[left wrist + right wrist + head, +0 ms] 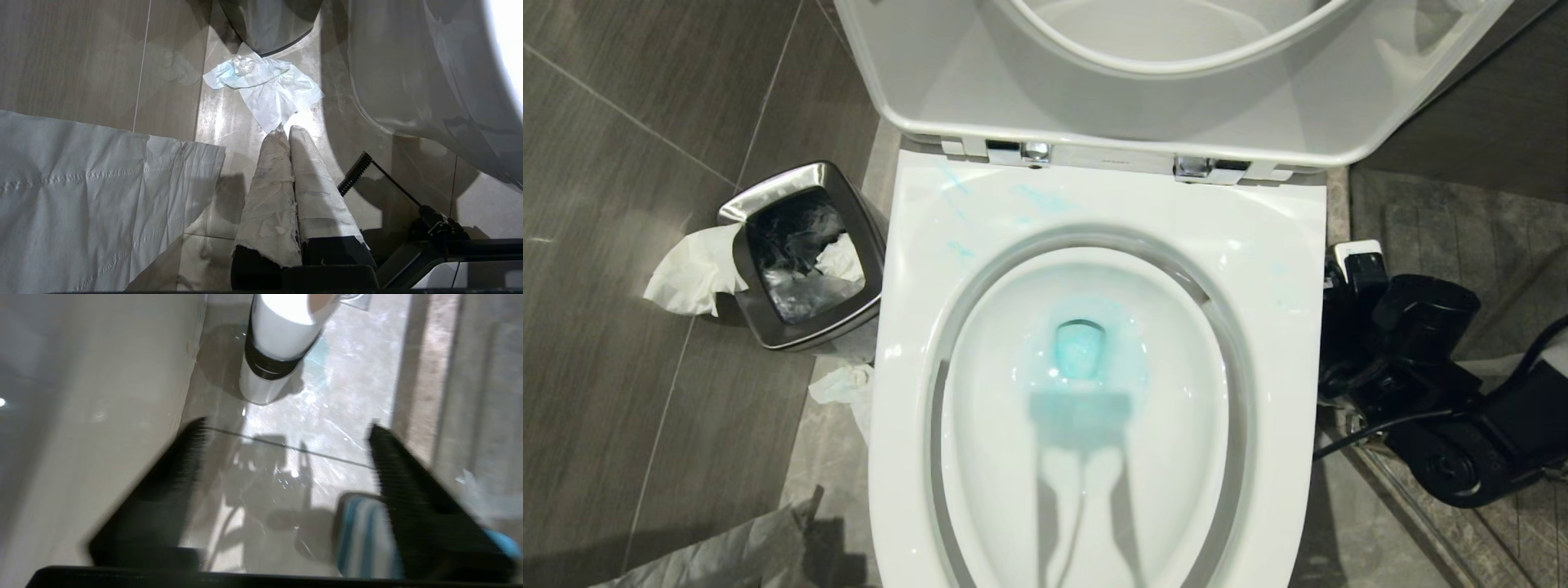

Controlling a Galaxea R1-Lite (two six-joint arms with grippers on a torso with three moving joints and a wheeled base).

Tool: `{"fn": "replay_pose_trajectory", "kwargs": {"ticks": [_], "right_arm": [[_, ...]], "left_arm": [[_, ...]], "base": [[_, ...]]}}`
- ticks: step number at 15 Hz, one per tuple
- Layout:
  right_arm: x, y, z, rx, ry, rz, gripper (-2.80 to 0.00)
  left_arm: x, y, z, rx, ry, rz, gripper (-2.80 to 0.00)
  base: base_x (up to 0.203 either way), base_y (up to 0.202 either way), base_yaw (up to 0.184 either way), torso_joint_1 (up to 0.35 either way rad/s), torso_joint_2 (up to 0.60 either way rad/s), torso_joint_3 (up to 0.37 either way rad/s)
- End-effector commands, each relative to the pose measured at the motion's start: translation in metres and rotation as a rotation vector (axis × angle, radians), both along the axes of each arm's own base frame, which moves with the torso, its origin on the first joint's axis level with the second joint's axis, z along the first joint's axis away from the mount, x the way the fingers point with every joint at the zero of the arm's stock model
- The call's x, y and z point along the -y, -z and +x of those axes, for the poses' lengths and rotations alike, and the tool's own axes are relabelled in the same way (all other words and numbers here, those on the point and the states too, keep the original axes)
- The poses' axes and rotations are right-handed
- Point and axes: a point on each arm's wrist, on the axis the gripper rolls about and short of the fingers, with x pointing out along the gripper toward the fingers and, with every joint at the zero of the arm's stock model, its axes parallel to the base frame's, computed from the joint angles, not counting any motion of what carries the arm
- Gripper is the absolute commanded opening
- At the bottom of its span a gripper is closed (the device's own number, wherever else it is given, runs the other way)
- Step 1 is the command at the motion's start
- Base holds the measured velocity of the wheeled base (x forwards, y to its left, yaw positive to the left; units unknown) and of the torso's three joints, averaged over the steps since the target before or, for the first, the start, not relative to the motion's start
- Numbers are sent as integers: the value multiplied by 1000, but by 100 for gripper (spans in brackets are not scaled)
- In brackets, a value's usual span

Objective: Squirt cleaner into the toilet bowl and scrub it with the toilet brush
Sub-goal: Place the cleaning agent on the floor, then scrub the toilet bowl

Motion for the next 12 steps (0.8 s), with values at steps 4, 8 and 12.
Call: {"fn": "replay_pose_trajectory", "kwargs": {"ticks": [4, 8, 12], "right_arm": [[11, -36, -42, 22, 16, 3, -280], [37, -54, -64, -22, 90, -11, -280], [70, -68, -65, -18, 198, -9, -280]], "left_arm": [[0, 0, 0, -1, 0, 0, -280], [0, 0, 0, -1, 0, 0, -280], [0, 0, 0, -1, 0, 0, -280]], "base": [[0, 0, 0, 0, 0, 0], [0, 0, 0, 0, 0, 0], [0, 0, 0, 0, 0, 0]]}}
